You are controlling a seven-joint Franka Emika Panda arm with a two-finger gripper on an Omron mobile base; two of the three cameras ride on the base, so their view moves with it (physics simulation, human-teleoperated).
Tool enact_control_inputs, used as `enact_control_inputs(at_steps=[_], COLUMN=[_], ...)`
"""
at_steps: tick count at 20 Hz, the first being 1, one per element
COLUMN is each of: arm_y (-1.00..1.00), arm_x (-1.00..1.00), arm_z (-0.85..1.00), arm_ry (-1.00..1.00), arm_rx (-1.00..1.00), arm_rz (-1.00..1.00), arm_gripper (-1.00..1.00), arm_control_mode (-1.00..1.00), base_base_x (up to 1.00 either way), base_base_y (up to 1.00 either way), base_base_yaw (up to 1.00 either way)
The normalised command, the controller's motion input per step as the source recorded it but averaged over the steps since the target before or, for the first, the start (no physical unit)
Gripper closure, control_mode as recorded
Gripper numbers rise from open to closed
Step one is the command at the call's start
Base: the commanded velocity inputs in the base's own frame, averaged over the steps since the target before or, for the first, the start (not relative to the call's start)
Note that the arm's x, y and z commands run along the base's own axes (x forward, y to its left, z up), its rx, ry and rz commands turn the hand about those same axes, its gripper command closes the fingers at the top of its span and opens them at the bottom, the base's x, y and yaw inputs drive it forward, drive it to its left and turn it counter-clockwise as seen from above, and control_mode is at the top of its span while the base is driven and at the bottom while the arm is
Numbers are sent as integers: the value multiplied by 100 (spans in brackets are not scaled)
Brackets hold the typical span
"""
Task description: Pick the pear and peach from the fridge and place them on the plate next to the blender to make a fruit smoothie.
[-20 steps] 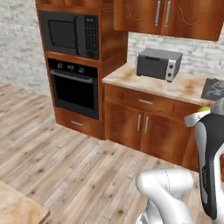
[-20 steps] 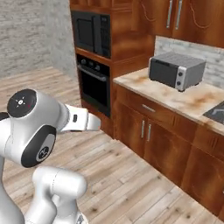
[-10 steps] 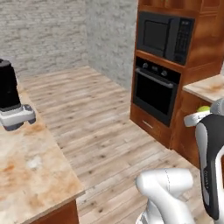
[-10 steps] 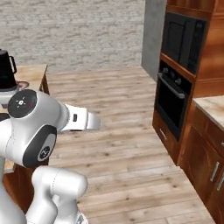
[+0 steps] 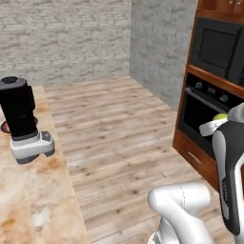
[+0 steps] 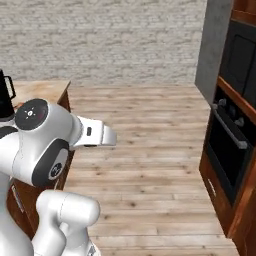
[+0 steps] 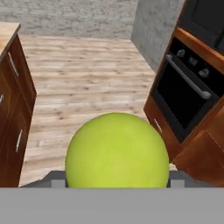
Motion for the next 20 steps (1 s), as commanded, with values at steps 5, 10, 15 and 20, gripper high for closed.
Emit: enact_control_inputs(at_steps=[5, 10, 15, 20], arm_y=[0, 0, 0, 0], arm_x=[0, 0, 0, 0], arm_z=[0, 0, 0, 0], arm_ry=[0, 0, 0, 0], arm_rx=[0, 0, 0, 0], arm_rz=[0, 0, 0, 0], arm_gripper=[100, 100, 100, 100], arm_control_mode=[100, 100, 100, 100], base_base_x=[100, 100, 100, 100], base_base_y=[-9, -16, -52, -57], base_base_yaw=[29, 30, 39, 53])
